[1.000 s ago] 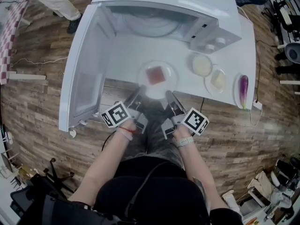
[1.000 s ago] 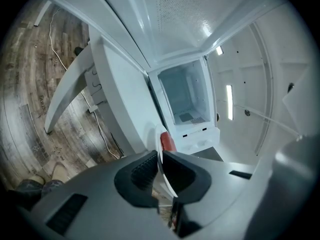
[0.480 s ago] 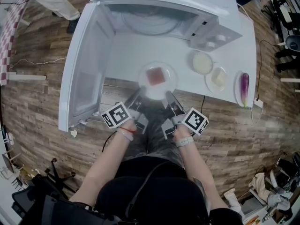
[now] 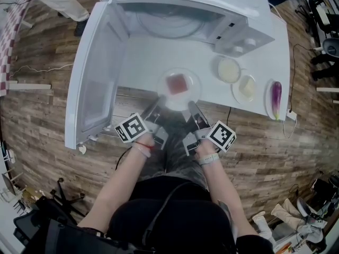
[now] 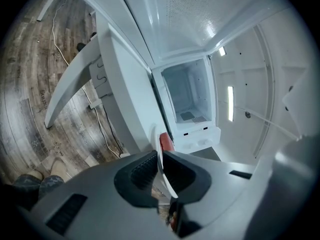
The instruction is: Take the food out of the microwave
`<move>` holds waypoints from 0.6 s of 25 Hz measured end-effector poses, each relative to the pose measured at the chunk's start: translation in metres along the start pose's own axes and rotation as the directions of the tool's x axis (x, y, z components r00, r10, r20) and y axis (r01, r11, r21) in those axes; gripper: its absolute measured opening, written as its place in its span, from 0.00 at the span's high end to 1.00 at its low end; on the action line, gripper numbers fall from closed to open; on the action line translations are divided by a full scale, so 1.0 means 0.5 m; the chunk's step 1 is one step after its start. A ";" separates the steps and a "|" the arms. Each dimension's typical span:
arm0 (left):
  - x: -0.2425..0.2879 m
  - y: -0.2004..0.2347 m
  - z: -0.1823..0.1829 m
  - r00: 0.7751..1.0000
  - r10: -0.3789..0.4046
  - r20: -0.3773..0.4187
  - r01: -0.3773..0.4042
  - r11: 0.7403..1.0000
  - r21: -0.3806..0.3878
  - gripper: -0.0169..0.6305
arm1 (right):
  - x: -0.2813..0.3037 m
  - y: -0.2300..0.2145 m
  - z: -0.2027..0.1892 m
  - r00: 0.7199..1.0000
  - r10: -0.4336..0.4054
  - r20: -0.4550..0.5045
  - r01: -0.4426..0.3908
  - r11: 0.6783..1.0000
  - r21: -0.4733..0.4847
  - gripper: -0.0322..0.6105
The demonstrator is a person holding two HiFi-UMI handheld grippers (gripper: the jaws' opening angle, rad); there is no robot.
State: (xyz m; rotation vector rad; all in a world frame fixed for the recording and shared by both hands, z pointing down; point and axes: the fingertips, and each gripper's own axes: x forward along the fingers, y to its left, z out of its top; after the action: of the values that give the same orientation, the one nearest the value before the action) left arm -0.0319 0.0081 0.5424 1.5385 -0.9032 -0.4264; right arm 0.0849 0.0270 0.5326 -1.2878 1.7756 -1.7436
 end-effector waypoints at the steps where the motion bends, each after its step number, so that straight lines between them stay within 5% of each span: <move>1: 0.002 0.001 0.000 1.000 -0.004 -0.001 0.004 1.000 -0.003 0.91 | 0.001 -0.002 0.003 1.000 -0.002 0.001 0.002 1.000 0.001 0.90; 15: -0.003 0.008 -0.011 0.999 -0.044 -0.020 0.043 0.997 -0.063 0.91 | 0.008 -0.016 0.013 1.000 -0.015 0.023 0.014 0.999 0.030 0.90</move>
State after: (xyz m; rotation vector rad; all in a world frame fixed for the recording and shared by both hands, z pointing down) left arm -0.0298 0.0132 0.5471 1.5043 -0.8340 -0.4648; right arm 0.0905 0.0213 0.5403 -1.3067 1.7249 -1.7494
